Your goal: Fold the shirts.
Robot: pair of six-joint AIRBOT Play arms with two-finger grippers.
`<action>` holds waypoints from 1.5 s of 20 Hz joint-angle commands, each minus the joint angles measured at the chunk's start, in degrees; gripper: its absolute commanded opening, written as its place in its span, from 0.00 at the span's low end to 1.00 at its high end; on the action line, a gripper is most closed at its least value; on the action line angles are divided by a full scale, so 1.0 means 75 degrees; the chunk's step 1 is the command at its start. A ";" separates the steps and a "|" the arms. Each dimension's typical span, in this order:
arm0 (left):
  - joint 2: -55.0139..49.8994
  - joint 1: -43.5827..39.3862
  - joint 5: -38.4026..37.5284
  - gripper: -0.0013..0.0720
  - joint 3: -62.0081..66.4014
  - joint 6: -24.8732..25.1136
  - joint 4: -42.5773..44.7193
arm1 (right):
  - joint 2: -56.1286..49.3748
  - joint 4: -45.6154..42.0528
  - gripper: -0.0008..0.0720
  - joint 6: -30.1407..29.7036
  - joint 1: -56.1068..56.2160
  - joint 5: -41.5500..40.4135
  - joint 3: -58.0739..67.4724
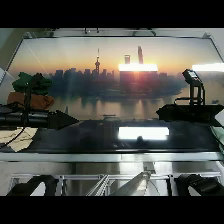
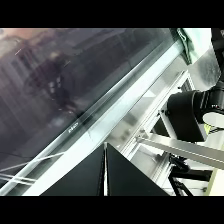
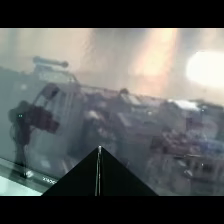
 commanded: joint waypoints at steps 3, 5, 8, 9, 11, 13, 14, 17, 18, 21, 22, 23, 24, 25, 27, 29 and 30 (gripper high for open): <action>0.0006 0.0009 0.0003 0.04 -0.0003 0.0003 0.0009 | 0.0006 0.0003 0.04 0.0003 0.0006 0.0003 -0.0003; 0.0006 0.0009 0.0000 0.04 -0.0003 -0.0012 0.0009 | 0.0006 0.0003 0.04 0.0003 0.0006 0.0003 -0.0003; 0.0006 0.0137 0.0073 0.04 0.0090 -0.0425 0.0038 | 0.0006 0.0003 0.04 0.0003 0.0006 0.0003 -0.0003; 0.0006 0.0361 0.0201 0.04 0.0341 -0.0560 0.0230 | 0.0006 0.0003 0.04 0.0003 0.0006 0.0003 -0.0003; 0.0006 0.0979 0.0734 0.11 0.1163 -0.0755 0.1215 | 0.0006 0.0003 0.04 0.0003 0.0006 0.0003 -0.0003; -0.0067 0.1524 0.1609 1.00 0.2127 -0.0866 0.2871 | 0.0006 0.0003 0.04 0.0003 0.0006 0.0003 -0.0003; -0.0254 0.1714 0.2052 1.00 0.2620 -0.0933 0.3722 | 0.0000 0.0003 0.04 0.0003 0.0006 0.0003 -0.0003; -0.1341 0.2165 0.3281 1.00 0.3853 -0.0933 0.5237 | -0.0006 0.0003 0.04 0.0003 0.0006 0.0003 -0.0003; -0.1897 0.2317 0.3602 1.00 0.4199 -0.0930 0.5429 | -0.0012 0.0003 0.04 0.0003 0.0006 0.0000 -0.0003; -0.3858 0.2623 0.3745 1.00 0.5313 -0.0935 0.5616 | -0.0012 0.0006 0.04 0.0003 0.0006 0.0003 -0.0003; -0.4599 0.2672 0.3687 1.00 0.5759 -0.0935 0.5616 | -0.0012 0.0003 0.04 0.0003 0.0006 0.0003 -0.0003; -0.5281 0.2678 0.3637 1.00 0.6207 -0.0944 0.5616 | -0.0015 0.0003 0.04 0.0003 0.0006 0.0003 -0.0003; -0.6018 0.2675 0.3590 1.00 0.6720 -0.1084 0.5613 | -0.0017 0.0003 0.04 0.0003 0.0006 0.0003 -0.0003; -0.6671 0.2675 0.3532 1.00 0.7210 -0.1309 0.5613 | -0.0032 0.0003 0.04 0.0003 0.0006 0.0003 -0.0006; -0.7866 0.2669 0.3182 1.00 0.8142 -0.1577 0.5610 | -0.0032 0.0006 0.04 0.0003 0.0006 0.0003 -0.0003; -0.8652 0.2669 0.2946 1.00 0.8757 -0.1652 0.5627 | -0.0032 0.0006 0.04 0.0003 0.0006 0.0000 -0.0003; -0.8958 0.2669 0.2938 1.00 0.9025 -0.1655 0.5683 | -0.0032 0.0006 0.04 0.0003 0.0006 0.0000 -0.0003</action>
